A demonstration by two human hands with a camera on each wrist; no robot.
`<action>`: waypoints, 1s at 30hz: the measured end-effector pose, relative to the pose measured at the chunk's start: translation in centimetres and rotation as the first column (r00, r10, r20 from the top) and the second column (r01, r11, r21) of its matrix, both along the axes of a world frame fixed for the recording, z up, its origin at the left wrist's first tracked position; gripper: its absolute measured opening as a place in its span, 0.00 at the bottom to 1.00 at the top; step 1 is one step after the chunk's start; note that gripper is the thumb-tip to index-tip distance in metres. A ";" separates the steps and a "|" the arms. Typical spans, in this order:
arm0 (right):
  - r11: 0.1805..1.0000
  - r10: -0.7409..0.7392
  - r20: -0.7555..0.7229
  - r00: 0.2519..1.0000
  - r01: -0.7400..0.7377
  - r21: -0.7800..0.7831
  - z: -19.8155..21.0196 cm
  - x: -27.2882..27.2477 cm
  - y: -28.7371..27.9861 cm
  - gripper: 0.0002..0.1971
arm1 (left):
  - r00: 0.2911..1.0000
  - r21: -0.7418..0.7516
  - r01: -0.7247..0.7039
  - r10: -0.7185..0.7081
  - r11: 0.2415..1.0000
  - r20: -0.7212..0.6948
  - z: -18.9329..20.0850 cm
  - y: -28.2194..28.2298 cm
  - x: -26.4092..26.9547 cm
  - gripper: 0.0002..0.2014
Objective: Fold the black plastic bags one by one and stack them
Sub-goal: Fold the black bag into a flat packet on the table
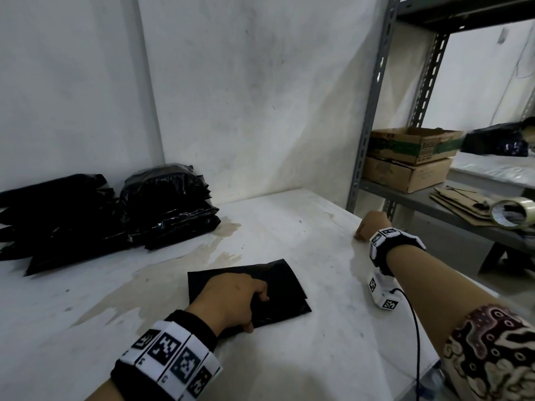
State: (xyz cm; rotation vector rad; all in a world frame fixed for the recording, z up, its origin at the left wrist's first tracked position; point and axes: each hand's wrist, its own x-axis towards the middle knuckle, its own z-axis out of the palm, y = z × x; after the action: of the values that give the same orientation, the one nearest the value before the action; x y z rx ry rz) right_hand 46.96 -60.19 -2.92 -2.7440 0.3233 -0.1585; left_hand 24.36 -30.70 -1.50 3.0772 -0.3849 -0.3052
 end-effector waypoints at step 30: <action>0.960 -0.008 -0.048 0.999 0.021 0.279 -0.2 0.1 -2.0 0.17 | 1.000 0.008 0.002 -0.002 1.000 -0.003 0.0 -0.2 0.0 0.25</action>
State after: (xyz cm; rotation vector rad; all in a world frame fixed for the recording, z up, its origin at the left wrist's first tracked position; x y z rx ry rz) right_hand 47.10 -62.15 -3.17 -2.4686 0.3503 -0.0484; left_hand 24.35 -30.88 -1.47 3.0835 -0.3874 -0.3128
